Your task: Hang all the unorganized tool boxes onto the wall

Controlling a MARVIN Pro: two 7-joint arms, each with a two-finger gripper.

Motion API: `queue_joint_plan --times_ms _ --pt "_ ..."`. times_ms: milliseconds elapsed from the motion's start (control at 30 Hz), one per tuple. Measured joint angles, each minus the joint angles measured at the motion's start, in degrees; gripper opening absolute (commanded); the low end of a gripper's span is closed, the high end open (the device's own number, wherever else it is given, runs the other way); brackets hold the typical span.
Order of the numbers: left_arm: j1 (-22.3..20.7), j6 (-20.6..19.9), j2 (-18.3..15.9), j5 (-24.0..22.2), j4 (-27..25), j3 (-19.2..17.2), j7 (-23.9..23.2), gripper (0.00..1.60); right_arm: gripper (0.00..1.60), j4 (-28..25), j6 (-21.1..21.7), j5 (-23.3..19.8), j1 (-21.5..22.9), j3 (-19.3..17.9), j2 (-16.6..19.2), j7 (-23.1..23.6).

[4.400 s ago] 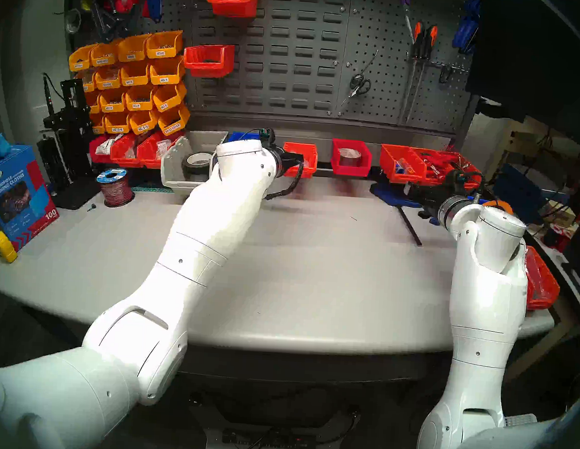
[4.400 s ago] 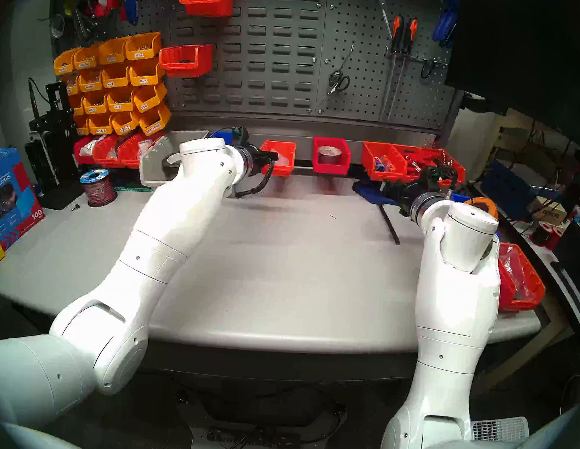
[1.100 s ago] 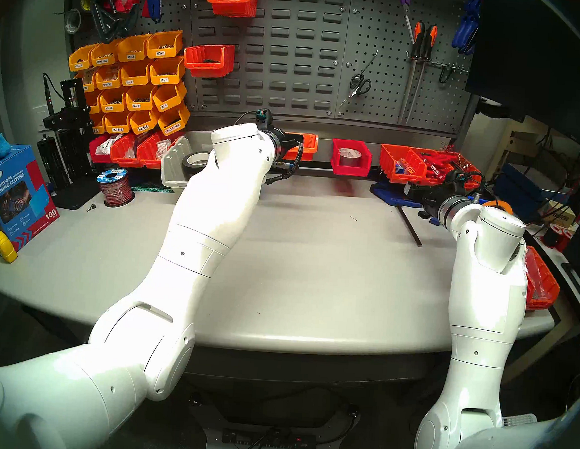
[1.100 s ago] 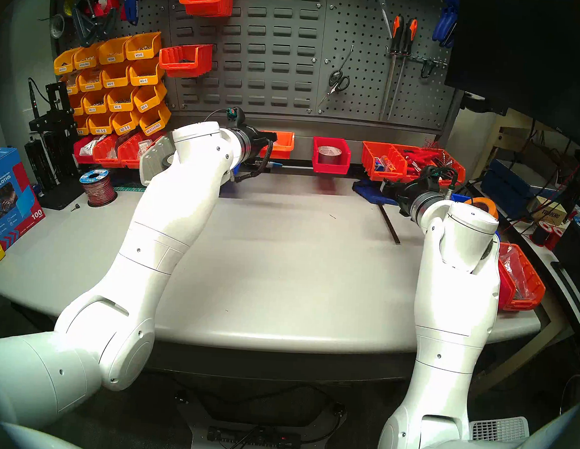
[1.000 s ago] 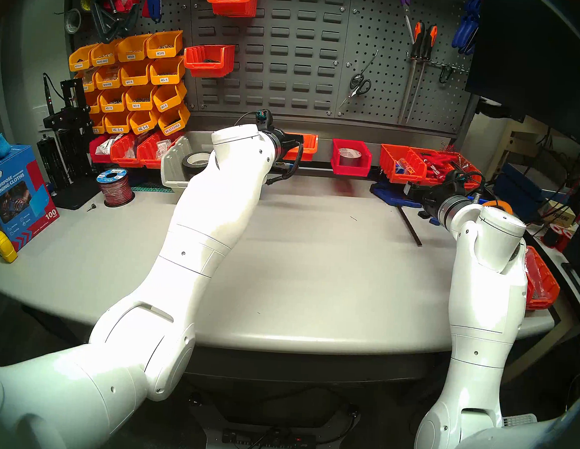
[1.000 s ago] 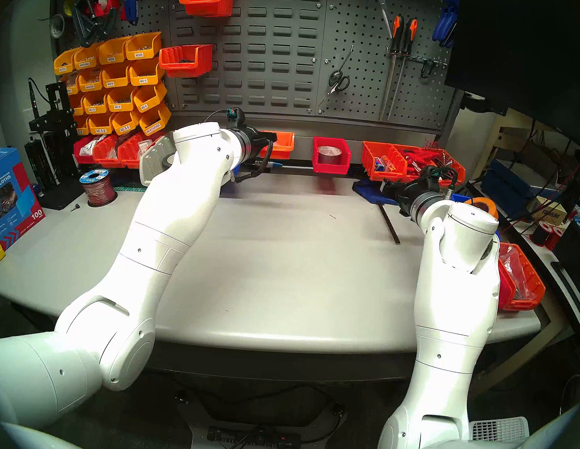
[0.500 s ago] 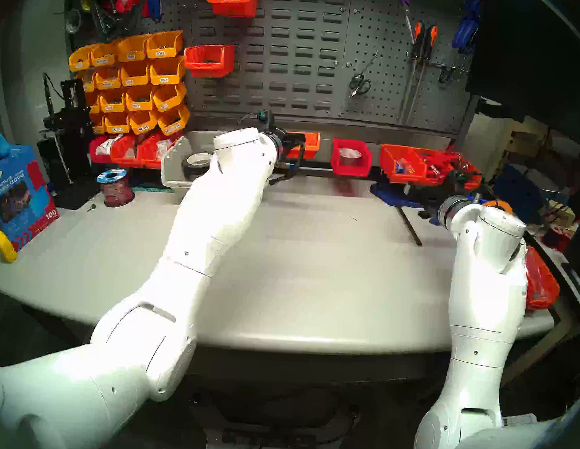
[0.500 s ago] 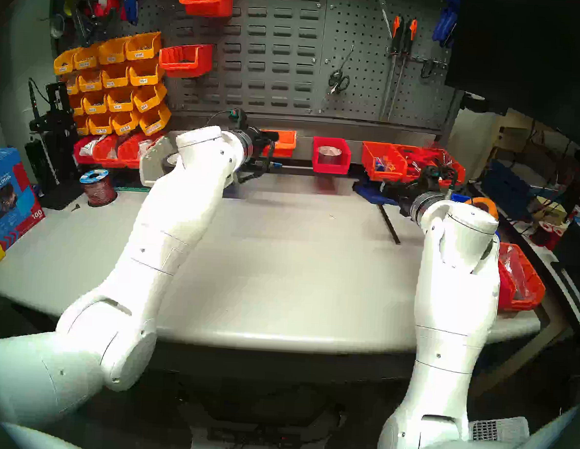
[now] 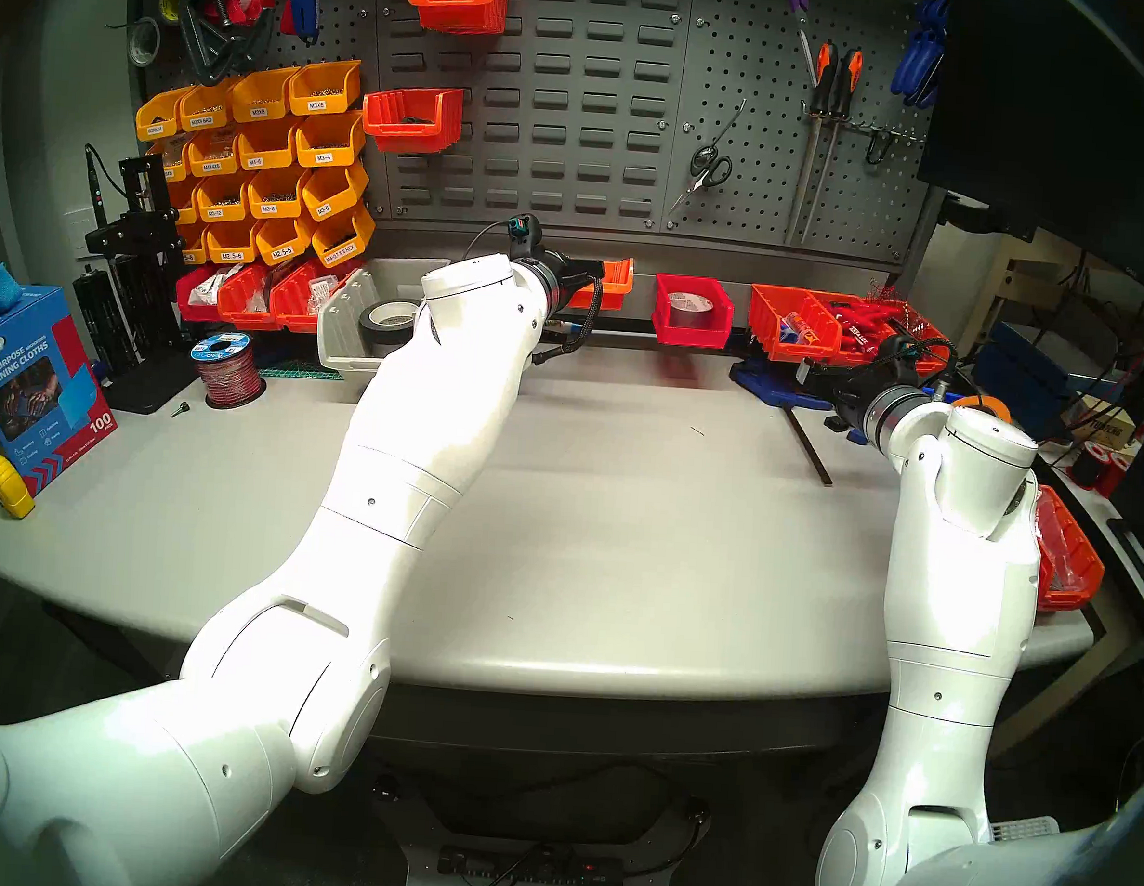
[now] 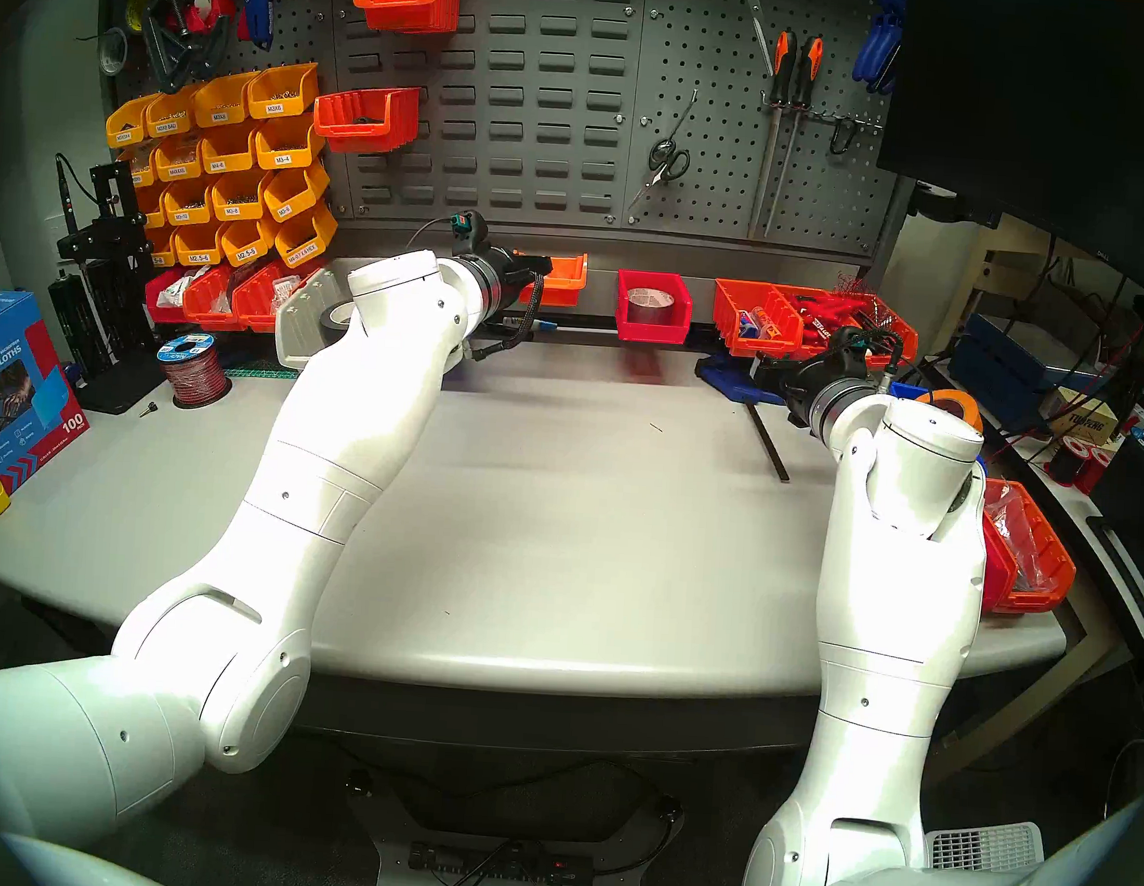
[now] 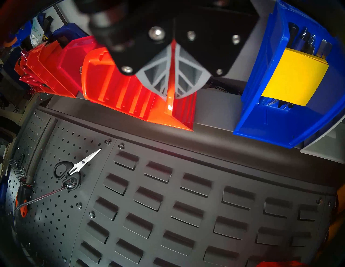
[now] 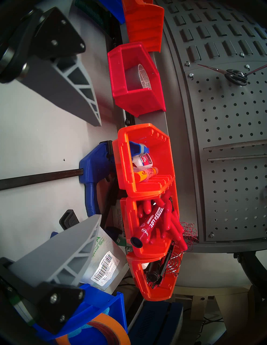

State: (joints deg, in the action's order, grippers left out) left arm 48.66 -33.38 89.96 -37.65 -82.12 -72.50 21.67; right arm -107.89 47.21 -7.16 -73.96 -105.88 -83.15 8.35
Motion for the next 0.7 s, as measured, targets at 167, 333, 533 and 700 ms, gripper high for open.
queue_joint_plan --times_ms 167,333,533,700 --pt "0.1 0.0 0.0 0.1 0.0 0.0 -0.2 0.0 1.6 0.0 0.0 0.1 0.0 0.0 0.0 0.0" --pt "0.3 0.0 0.0 0.1 -0.1 -0.2 -0.4 0.0 1.6 0.0 0.0 0.1 0.0 0.0 -0.1 0.1" --pt "0.7 -0.1 -0.2 0.0 -0.3 -0.5 -0.8 0.0 1.6 0.0 0.0 0.2 0.0 -0.1 -0.1 0.2" --pt "1.5 0.4 -0.3 -0.2 -0.5 -0.8 -1.3 0.0 1.6 0.0 0.0 0.3 0.0 -0.1 -0.1 0.2"
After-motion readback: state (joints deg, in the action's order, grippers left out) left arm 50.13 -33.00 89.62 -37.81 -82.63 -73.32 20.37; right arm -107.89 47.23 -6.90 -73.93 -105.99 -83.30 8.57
